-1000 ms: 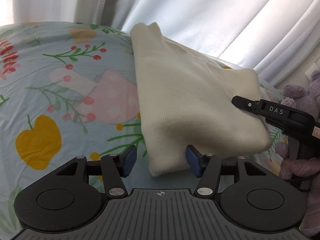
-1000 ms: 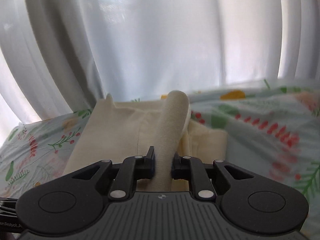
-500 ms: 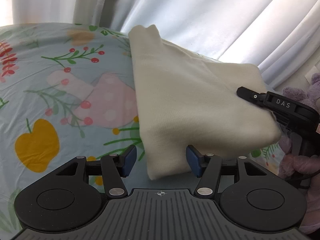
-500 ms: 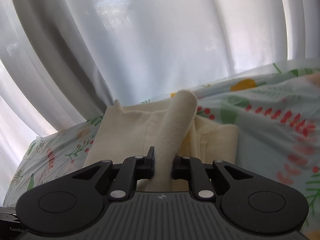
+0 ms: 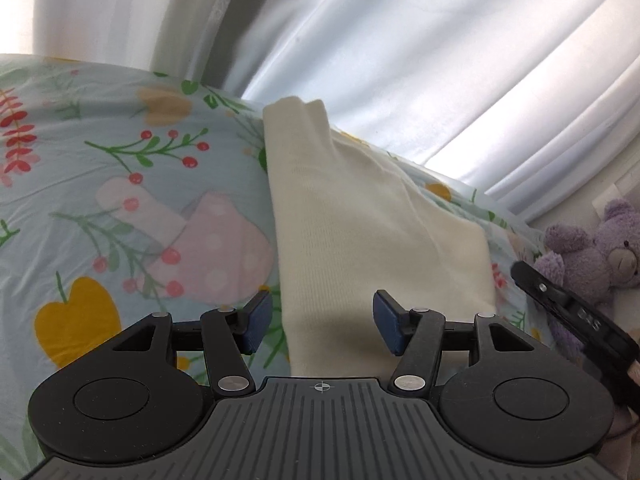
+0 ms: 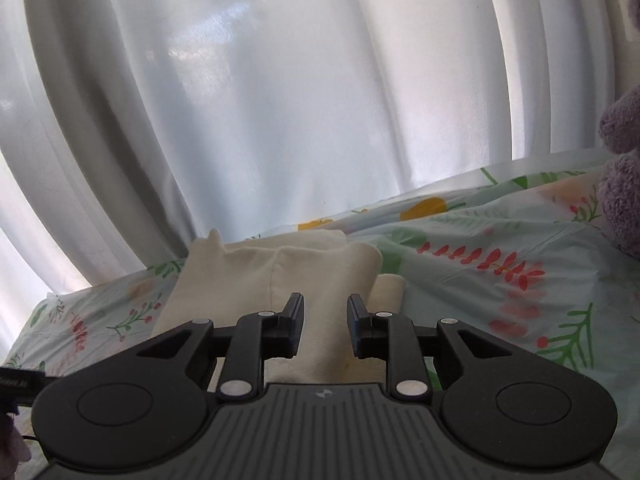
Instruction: Fold small clothes
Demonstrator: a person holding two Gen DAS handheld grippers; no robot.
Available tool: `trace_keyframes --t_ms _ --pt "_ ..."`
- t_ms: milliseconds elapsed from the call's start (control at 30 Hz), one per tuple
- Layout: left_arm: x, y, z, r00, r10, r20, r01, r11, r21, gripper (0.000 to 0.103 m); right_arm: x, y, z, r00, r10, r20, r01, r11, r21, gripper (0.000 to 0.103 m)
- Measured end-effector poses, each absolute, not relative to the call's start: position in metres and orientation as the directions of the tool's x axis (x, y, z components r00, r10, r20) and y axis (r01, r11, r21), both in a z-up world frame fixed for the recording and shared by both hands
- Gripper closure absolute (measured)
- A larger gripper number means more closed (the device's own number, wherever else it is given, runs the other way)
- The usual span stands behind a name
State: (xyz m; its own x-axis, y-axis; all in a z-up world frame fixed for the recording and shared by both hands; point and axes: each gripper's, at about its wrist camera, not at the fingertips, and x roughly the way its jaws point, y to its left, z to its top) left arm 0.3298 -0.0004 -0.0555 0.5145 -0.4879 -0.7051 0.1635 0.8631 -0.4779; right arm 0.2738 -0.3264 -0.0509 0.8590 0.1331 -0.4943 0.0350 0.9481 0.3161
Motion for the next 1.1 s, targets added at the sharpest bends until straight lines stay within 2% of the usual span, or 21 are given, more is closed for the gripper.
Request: trace_keyframes --t_ms 100,200,333,400,467,533,633,667,700,767,867,933,967,1033,1100 --pt "0.344 -0.010 -0.063 0.498 -0.500 -0.709 0.156 0.855 -0.494 0.041 0.272 -0.312 -0.043 0.853 0.238 -0.464 -0.079 0.938 0.337 0.080" --pt "0.350 -0.022 -0.080 0.443 -0.497 -0.746 0.159 0.862 -0.481 0.040 0.281 -0.286 -0.058 0.794 0.317 -0.520 -0.169 0.935 0.312 0.080" --pt "0.355 -0.015 -0.102 0.383 -0.557 -0.737 0.125 0.822 -0.556 0.034 0.291 -0.268 -0.090 0.727 0.258 -0.637 -0.168 0.965 0.200 0.082" --pt "0.354 -0.017 -0.100 0.373 -0.554 -0.744 0.172 0.830 -0.531 0.035 0.286 -0.273 -0.096 0.735 0.261 -0.625 -0.182 0.965 0.190 0.084" --pt "0.351 -0.019 -0.095 0.364 -0.537 -0.761 0.191 0.843 -0.504 0.034 0.285 -0.279 -0.091 0.709 0.246 -0.661 -0.164 0.969 0.186 0.084" --pt "0.346 -0.017 -0.091 0.356 -0.542 -0.761 0.217 0.840 -0.497 0.037 0.283 -0.291 -0.083 0.694 0.262 -0.671 -0.142 0.963 0.229 0.087" --pt "0.341 -0.006 -0.082 0.375 -0.562 -0.737 0.221 0.827 -0.517 0.038 0.276 -0.319 -0.069 0.718 0.320 -0.618 -0.114 0.930 0.349 0.086" --pt "0.343 -0.001 -0.080 0.383 -0.570 -0.727 0.210 0.820 -0.532 0.038 0.275 -0.330 -0.065 0.729 0.332 -0.598 -0.098 0.916 0.388 0.083" --pt "0.346 0.001 -0.080 0.387 -0.578 -0.718 0.198 0.813 -0.548 0.037 0.275 -0.339 -0.063 0.743 0.322 -0.587 -0.075 0.911 0.405 0.075" --pt "0.354 0.007 -0.080 0.385 -0.584 -0.715 0.161 0.805 -0.571 0.037 0.279 -0.351 -0.062 0.760 0.269 -0.591 -0.029 0.923 0.383 0.063" --pt "0.361 0.011 -0.082 0.385 -0.595 -0.706 0.140 0.793 -0.592 0.037 0.290 -0.365 -0.069 0.750 0.292 -0.593 -0.008 0.901 0.433 0.062" --pt "0.365 0.009 -0.082 0.383 -0.607 -0.697 0.138 0.783 -0.606 0.035 0.299 -0.377 -0.081 0.733 0.360 -0.578 -0.003 0.850 0.526 0.058" --pt "0.367 0.008 -0.083 0.381 -0.616 -0.689 0.139 0.775 -0.616 0.035 0.305 -0.381 -0.086 0.721 0.392 -0.571 -0.007 0.828 0.560 0.053" --pt "0.375 0.004 -0.087 0.378 -0.638 -0.671 0.140 0.755 -0.640 0.028 0.319 -0.388 -0.101 0.686 0.455 -0.568 0.000 0.780 0.625 0.049" --pt "0.385 0.002 -0.094 0.374 -0.651 -0.660 0.119 0.740 -0.662 0.027 0.331 -0.396 -0.115 0.675 0.487 -0.554 0.027 0.734 0.678 0.048"
